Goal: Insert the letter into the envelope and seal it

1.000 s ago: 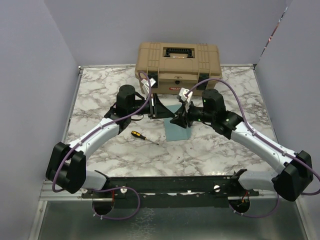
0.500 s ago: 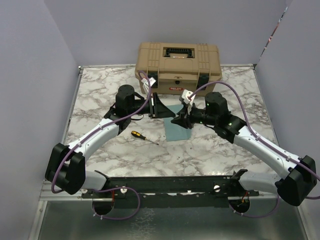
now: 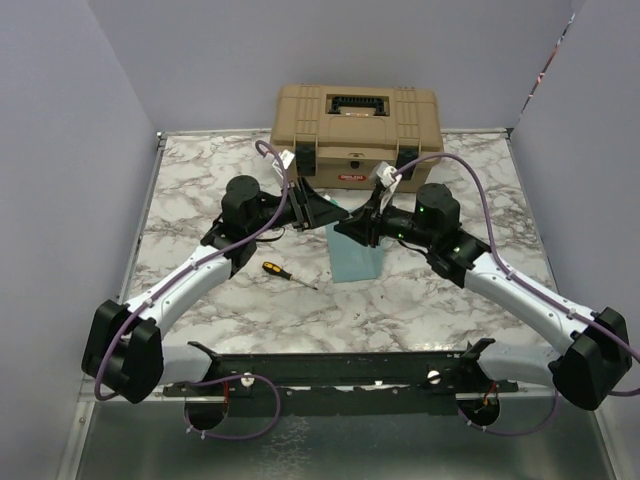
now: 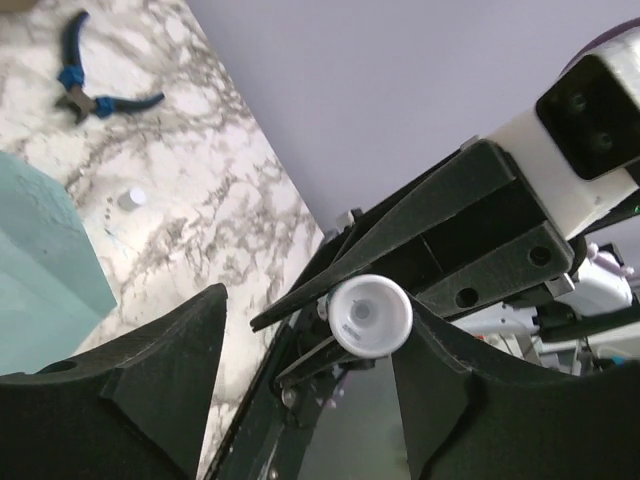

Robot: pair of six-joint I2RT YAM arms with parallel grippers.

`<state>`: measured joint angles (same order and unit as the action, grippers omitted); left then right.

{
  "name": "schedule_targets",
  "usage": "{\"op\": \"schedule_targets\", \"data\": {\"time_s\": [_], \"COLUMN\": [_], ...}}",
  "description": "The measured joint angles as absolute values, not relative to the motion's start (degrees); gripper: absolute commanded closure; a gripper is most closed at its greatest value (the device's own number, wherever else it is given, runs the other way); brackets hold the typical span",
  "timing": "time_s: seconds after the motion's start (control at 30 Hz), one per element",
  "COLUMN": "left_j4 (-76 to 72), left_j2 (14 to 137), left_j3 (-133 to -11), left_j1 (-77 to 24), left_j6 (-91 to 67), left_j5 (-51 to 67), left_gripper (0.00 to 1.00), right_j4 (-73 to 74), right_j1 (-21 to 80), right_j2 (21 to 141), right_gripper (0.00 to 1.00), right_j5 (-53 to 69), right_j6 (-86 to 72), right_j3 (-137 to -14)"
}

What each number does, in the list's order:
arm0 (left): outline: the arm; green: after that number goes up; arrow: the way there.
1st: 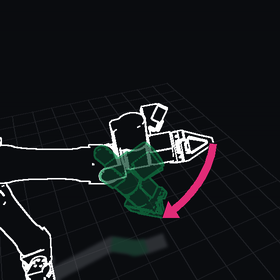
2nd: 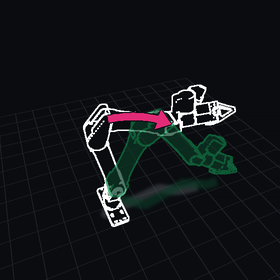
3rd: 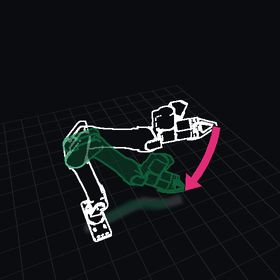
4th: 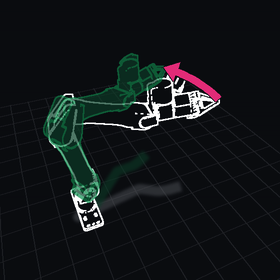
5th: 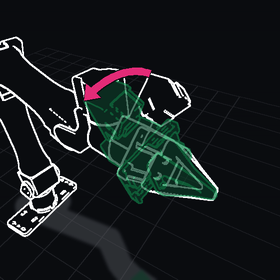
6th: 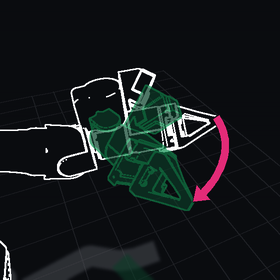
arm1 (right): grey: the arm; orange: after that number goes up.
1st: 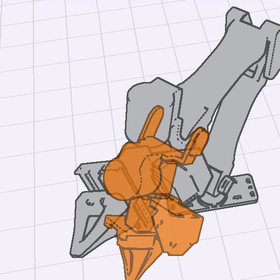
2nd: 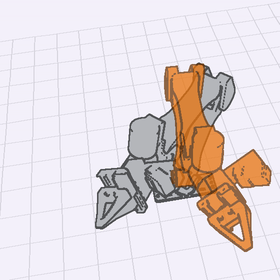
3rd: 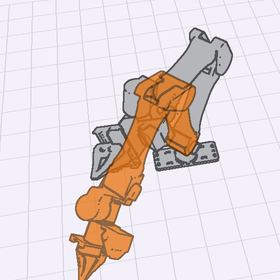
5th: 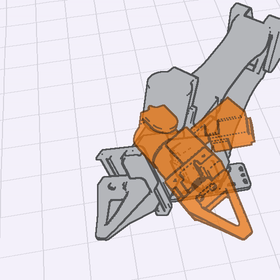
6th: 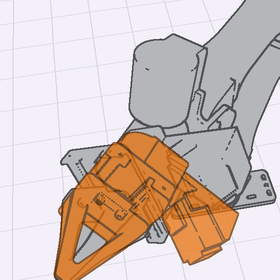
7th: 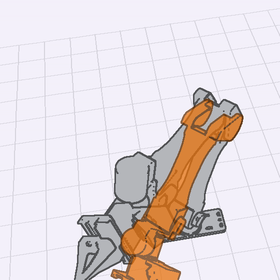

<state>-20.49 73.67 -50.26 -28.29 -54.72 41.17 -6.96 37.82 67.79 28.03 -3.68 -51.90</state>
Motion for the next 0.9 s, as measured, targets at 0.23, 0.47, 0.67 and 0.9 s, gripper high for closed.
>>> {"op": "schedule_targets", "data": {"time_s": [0.23, 0.47, 0.67, 0.9], "left_j4": [-27.55, -33.91, -39.88, -44.64], "left_j2": [69.25, 67.2, 67.42, 67.68], "left_j3": [-45.3, -41.54, -40.03, -38.09], "left_j1": [-28.47, -28.62, -28.99, -29.02], "left_j6": [-56.86, -59.2, -60.42, -61.06], "left_j5": [34.22, 30.37, 30.02, 29.15], "left_gripper": [0.29, 0.29, 0.31, 0.33], "right_j4": [-11.84, -17.02, -18.11, -19.33], "right_j1": [37.82, 37.82, 37.82, 37.82], "right_j2": [70.08, 70.89, 74.37, 74.81], "right_gripper": [0.95, 0.94, 0.94, 0.94], "right_j5": [24.47, 24.01, 26.83, 28.32], "right_j6": [-13.87, -21.71, -25.63, -28.51], "right_j3": [-51.79, -50.24, -50.63, -50.74]}}
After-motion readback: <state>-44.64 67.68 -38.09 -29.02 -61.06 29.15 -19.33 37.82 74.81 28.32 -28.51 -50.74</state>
